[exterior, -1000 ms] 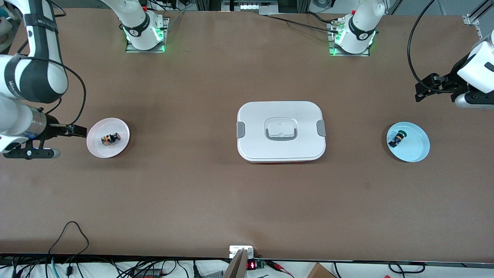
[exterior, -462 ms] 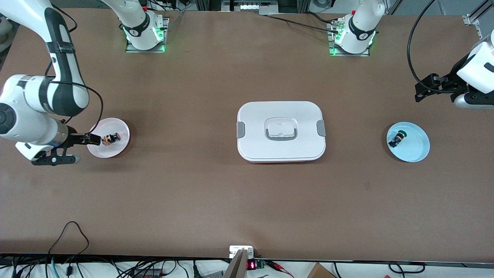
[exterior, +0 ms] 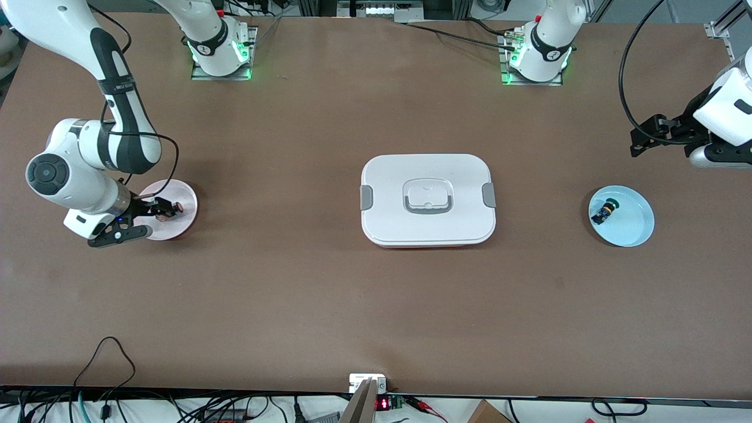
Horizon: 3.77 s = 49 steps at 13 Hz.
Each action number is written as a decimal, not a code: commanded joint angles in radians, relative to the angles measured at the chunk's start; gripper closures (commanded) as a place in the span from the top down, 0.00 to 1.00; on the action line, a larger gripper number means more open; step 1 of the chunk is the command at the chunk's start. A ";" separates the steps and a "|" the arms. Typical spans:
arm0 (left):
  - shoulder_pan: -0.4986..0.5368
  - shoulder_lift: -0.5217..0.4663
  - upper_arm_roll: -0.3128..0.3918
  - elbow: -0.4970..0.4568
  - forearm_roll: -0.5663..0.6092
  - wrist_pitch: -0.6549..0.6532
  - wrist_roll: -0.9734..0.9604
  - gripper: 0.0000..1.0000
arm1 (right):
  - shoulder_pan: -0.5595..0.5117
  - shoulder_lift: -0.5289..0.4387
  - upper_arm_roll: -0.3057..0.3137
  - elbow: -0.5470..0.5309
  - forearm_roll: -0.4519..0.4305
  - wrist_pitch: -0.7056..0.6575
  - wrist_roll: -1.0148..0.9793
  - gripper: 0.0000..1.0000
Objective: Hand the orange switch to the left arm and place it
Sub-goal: 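Lower the open right gripper over the orange switch, then close the right gripper on the orange switch, then lift the orange switch with the right gripper toward the white box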
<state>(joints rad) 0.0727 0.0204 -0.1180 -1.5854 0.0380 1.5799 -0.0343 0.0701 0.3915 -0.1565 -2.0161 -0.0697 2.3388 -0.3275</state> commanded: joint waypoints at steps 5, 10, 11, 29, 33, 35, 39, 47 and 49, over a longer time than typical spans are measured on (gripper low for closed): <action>-0.001 0.023 0.000 0.036 -0.004 -0.011 0.020 1.00 | -0.004 0.004 0.005 -0.128 0.013 0.148 -0.051 1.00; 0.004 0.023 0.000 0.045 -0.004 -0.012 0.020 1.00 | -0.007 0.018 0.003 -0.141 0.013 0.152 -0.084 1.00; 0.004 0.023 -0.002 0.045 -0.004 -0.011 0.020 1.00 | -0.009 0.024 0.003 -0.142 0.013 0.152 -0.082 1.00; 0.007 0.026 0.000 0.045 -0.004 -0.012 0.020 1.00 | -0.024 0.066 0.009 -0.121 0.087 0.146 -0.103 0.25; 0.007 0.026 -0.002 0.044 -0.007 -0.014 0.011 1.00 | -0.024 -0.005 0.035 -0.095 0.087 0.088 -0.110 0.14; 0.007 0.020 0.000 0.045 -0.009 -0.018 0.007 1.00 | -0.020 -0.040 0.038 -0.018 0.087 -0.051 -0.110 0.13; 0.007 0.012 -0.002 0.059 -0.015 -0.031 0.002 1.00 | -0.012 -0.100 0.058 0.166 0.088 -0.321 -0.117 0.13; 0.001 0.015 -0.003 0.068 -0.018 -0.023 0.004 1.00 | 0.149 -0.186 0.066 0.376 0.149 -0.417 -0.229 0.02; -0.004 0.016 -0.003 0.070 -0.021 -0.020 0.004 1.00 | 0.186 -0.186 0.112 0.442 0.183 -0.420 -0.243 0.00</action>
<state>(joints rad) 0.0728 0.0313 -0.1200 -1.5386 0.0367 1.5703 -0.0343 0.2278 0.2070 -0.0758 -1.6383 0.0742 1.9369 -0.5380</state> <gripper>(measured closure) 0.000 0.286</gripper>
